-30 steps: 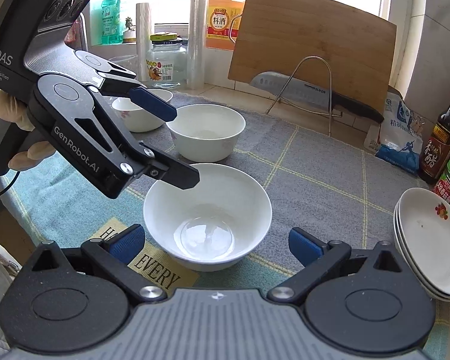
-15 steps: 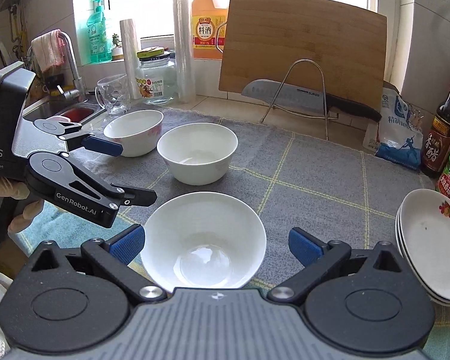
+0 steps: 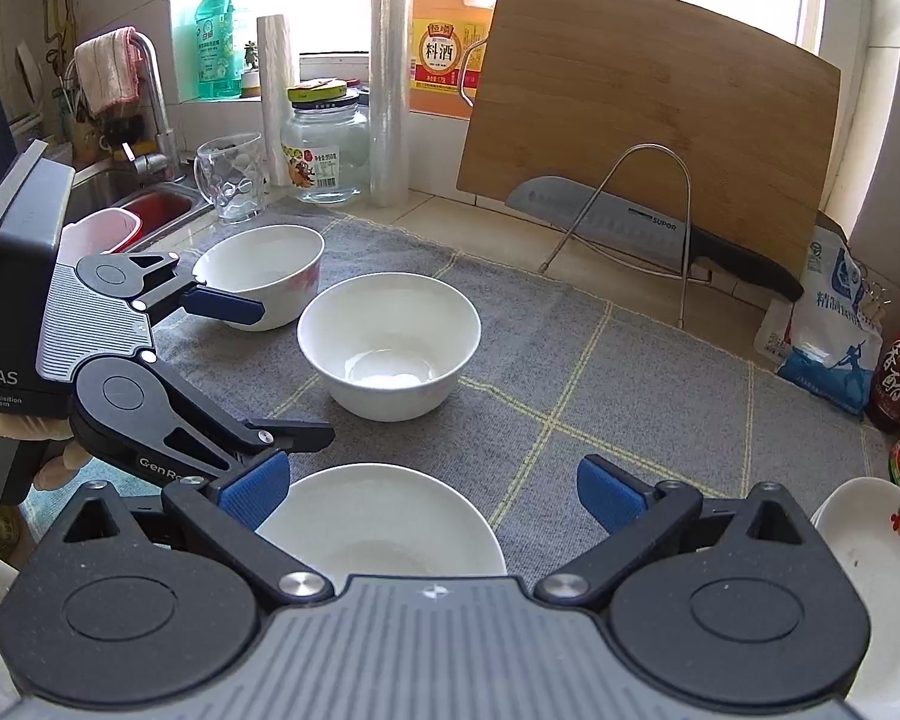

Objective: Organize plates and bowls
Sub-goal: 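Open the right gripper and withdraw it from the bowl, then move the right gripper to the pink-flowered white bowl, then close the right gripper on the rim of the pink-flowered bowl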

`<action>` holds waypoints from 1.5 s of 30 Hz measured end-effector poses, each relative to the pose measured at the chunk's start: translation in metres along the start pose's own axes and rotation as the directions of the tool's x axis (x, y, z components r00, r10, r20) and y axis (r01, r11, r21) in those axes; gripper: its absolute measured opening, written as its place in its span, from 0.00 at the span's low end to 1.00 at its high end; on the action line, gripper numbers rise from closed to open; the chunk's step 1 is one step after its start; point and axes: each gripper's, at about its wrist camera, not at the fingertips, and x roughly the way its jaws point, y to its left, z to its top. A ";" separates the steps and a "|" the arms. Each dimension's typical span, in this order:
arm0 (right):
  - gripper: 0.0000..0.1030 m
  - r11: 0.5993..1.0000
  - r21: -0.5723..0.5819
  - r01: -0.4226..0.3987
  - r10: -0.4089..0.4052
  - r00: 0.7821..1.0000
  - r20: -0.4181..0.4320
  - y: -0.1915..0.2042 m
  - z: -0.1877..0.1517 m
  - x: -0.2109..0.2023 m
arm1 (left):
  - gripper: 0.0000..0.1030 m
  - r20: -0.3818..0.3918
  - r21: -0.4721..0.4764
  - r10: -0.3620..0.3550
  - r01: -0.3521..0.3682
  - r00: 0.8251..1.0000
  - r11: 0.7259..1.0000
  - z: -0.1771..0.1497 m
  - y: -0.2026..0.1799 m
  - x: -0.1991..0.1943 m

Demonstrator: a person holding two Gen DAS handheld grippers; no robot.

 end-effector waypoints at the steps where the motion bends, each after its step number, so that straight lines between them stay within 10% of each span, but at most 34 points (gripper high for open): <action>1: 1.00 1.000 -0.004 -0.004 0.004 1.000 -0.004 -0.002 0.003 0.003 | 0.96 -0.001 0.004 0.001 -0.001 1.000 1.000 0.001 0.000 0.002; 30: 0.99 0.981 -0.101 -0.168 0.156 0.980 -0.121 -0.014 0.070 0.108 | 0.82 -0.008 -0.059 -0.075 0.074 0.997 0.995 0.011 0.010 0.028; 45: 0.75 0.970 -0.099 -0.221 0.203 0.965 -0.167 -0.014 0.082 0.138 | 0.81 -0.006 -0.048 -0.078 0.077 0.997 0.996 0.011 0.009 0.028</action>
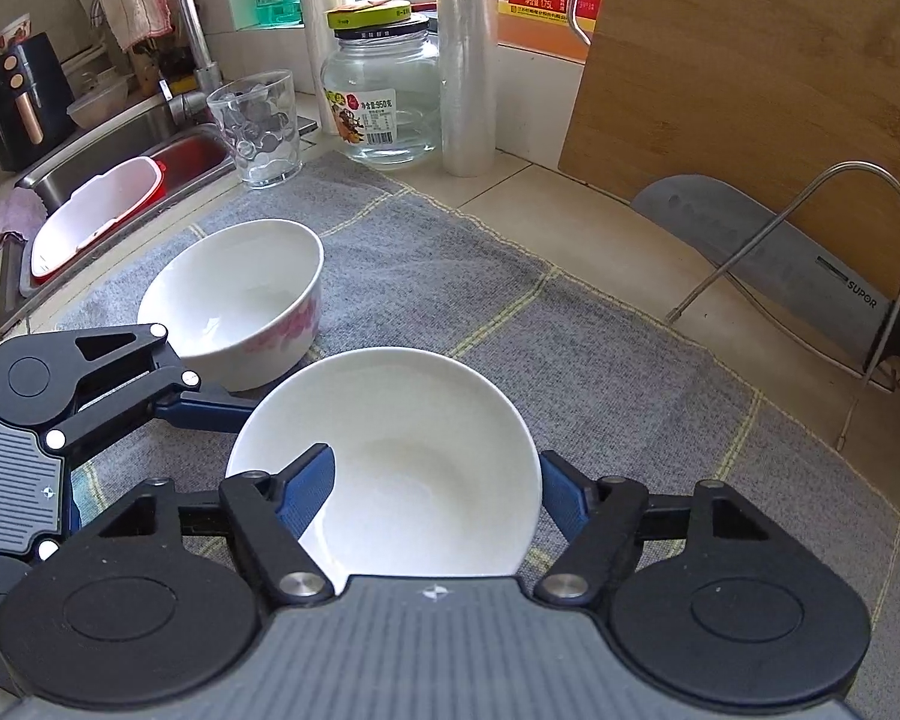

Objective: Organize plates and bowls
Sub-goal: 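Close the right gripper on the rim of the pink-flowered bowl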

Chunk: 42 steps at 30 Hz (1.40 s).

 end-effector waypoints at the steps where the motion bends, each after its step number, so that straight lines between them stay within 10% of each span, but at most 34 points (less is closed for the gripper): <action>1: 0.75 1.000 -0.001 -0.001 0.001 1.000 -0.001 0.000 0.001 0.001 | 0.81 0.001 0.002 0.000 0.000 1.000 1.000 0.000 0.000 0.000; 42: 0.81 0.985 0.144 -0.091 0.079 0.993 0.089 0.018 -0.023 -0.086 | 0.81 0.015 0.143 -0.097 0.094 0.995 0.985 0.008 -0.029 -0.062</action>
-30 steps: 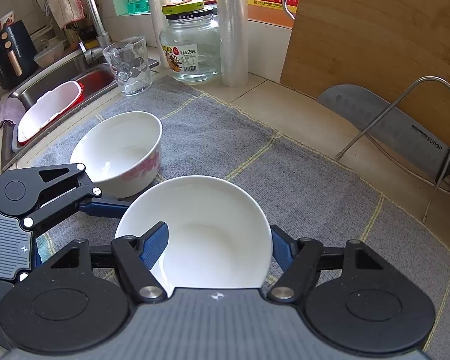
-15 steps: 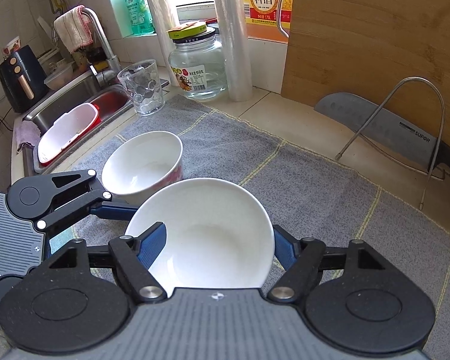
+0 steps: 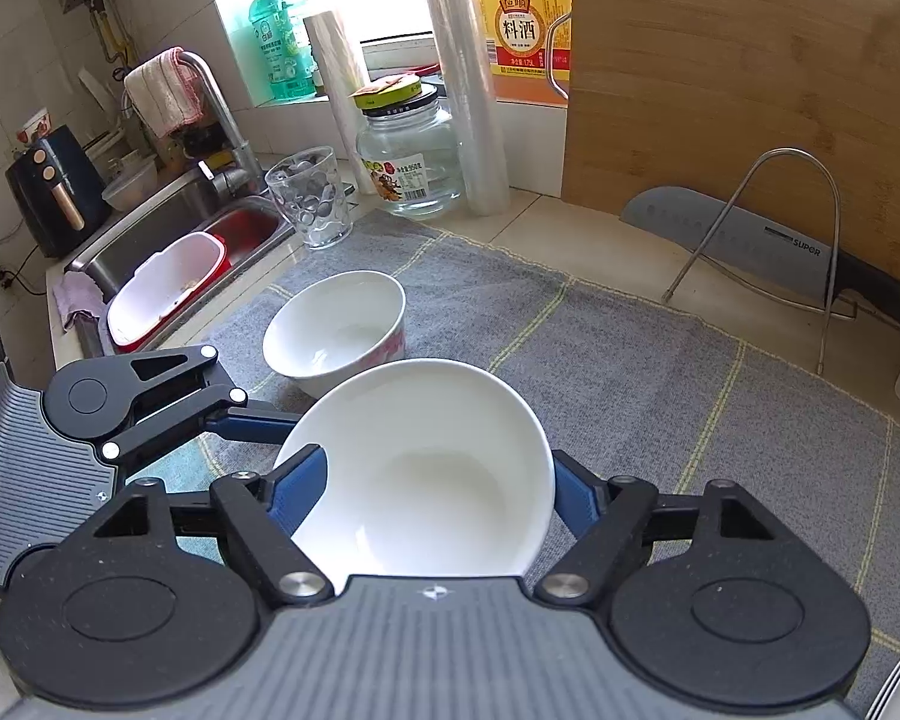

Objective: Organize plates and bowls
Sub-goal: 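Close the right gripper on the rim of the pink-flowered bowl, then lower the pink-flowered bowl into another white bowl with the right gripper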

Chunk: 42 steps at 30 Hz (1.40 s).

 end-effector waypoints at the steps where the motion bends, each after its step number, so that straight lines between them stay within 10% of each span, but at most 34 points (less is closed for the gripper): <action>1: 0.81 1.000 -0.001 0.003 -0.003 1.000 0.004 0.003 -0.003 -0.004 | 0.81 0.001 0.002 -0.006 0.006 1.000 1.000 -0.001 -0.001 -0.003; 42: 0.83 0.988 0.131 0.079 -0.079 0.997 -0.002 0.006 -0.089 -0.052 | 0.81 -0.076 0.086 -0.178 0.184 0.981 0.979 -0.015 -0.059 -0.003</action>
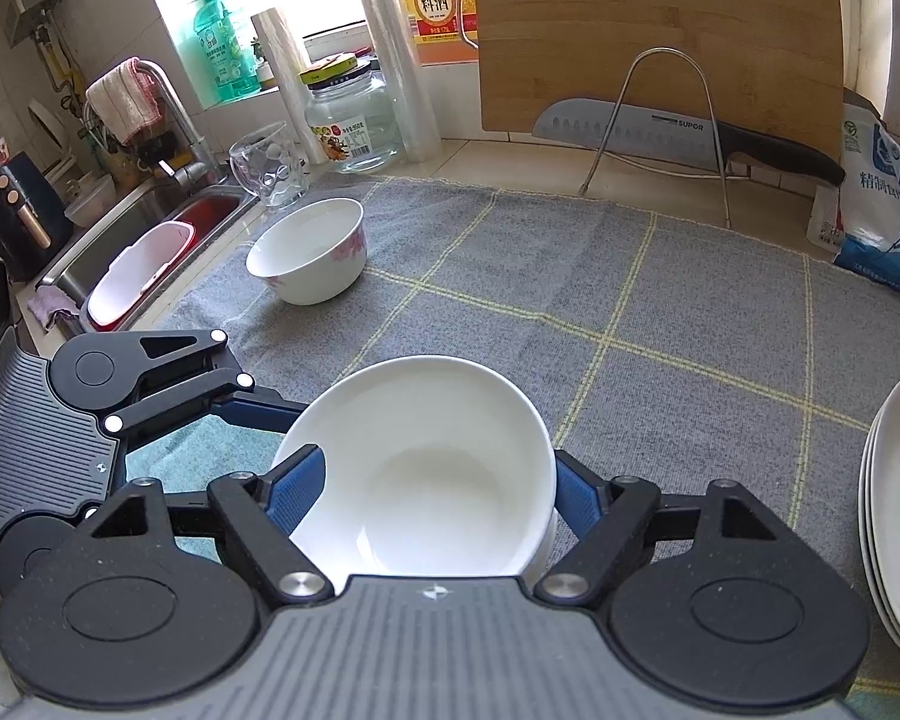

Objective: Organize plates and bowls
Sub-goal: 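Lower the pink-flowered bowl into another white bowl with the right gripper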

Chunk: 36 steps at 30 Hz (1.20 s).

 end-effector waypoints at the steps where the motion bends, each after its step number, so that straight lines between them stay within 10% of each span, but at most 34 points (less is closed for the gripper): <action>1: 0.83 1.000 0.001 -0.002 0.002 1.000 0.000 0.000 0.000 0.000 | 0.81 -0.002 0.000 0.000 0.000 1.000 1.000 0.000 0.000 0.001; 36: 1.00 0.993 -0.038 0.114 -0.113 0.993 0.037 0.003 -0.011 -0.001 | 0.94 0.013 -0.003 -0.038 0.038 0.999 0.999 0.002 0.013 -0.009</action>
